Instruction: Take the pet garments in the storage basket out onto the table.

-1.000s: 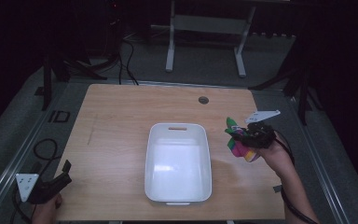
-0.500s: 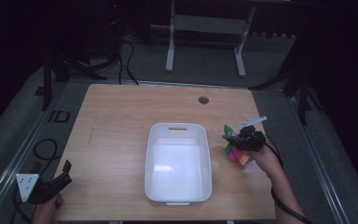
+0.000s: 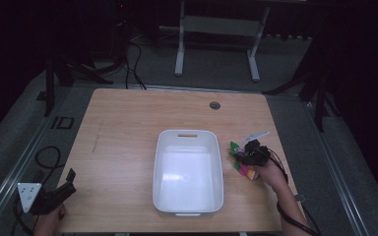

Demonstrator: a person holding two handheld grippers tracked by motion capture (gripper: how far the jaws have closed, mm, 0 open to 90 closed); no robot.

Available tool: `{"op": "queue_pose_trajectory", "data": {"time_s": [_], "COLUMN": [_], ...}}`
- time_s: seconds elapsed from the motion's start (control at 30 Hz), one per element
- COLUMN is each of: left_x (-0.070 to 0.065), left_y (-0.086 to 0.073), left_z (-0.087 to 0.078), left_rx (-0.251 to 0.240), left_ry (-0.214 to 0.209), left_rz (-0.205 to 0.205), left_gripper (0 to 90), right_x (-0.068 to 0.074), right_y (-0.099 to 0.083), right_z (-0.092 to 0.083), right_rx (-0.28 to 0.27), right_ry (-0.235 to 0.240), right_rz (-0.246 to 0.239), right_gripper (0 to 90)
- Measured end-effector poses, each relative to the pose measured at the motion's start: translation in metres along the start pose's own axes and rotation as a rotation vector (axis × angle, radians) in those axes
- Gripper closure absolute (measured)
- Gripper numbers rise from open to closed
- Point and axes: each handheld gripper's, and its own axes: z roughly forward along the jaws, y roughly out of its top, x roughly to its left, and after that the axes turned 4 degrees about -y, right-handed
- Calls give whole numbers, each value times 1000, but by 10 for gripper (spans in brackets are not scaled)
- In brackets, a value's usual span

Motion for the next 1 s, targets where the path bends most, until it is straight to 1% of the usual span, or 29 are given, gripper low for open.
{"op": "queue_pose_trajectory", "data": {"time_s": [0.1,0.27,0.37,0.53,0.57,0.6,0.63,0.7,0.77,0.83,0.87,0.9,0.93,1.0], "left_x": [0,0,0,0,0,0,0,0,0,0,0,0,0,0], "left_y": [0,0,0,0,0,0,0,0,0,0,0,0,0,0], "left_z": [0,0,0,0,0,0,0,0,0,0,0,0,0,0], "left_rx": [-2,-1,-2,-1,-1,-1,-2,0,1,2,1,0,-2,1], "left_ry": [0,0,1,2,2,2,3,3,3,4,4,4,5,5], "left_rz": [1,0,0,-1,-1,-1,-1,-1,-3,-3,-3,-1,-2,-2], "left_gripper": [18,18,18,18,18,18,18,18,18,18,18,18,18,18], "right_x": [2,1,1,1,1,0,-1,-4,-6,-8,-10,-12,-13,-15], "right_y": [4,7,7,4,4,2,-2,-8,-14,-19,-21,-25,-28,-33], "right_z": [-3,-19,-34,-58,-58,-62,-69,-78,-85,-90,-92,-94,-95,-97], "right_rx": [8,-35,-77,-132,-132,-140,-158,-185,-202,-208,-214,-226,-236,-250], "right_ry": [10,29,37,30,30,29,26,28,23,18,12,10,15,1], "right_rz": [-9,5,16,29,29,31,46,59,68,68,73,90,98,119], "right_gripper": [544,409,372,325,325,314,303,303,302,297,283,268,247,200]}}
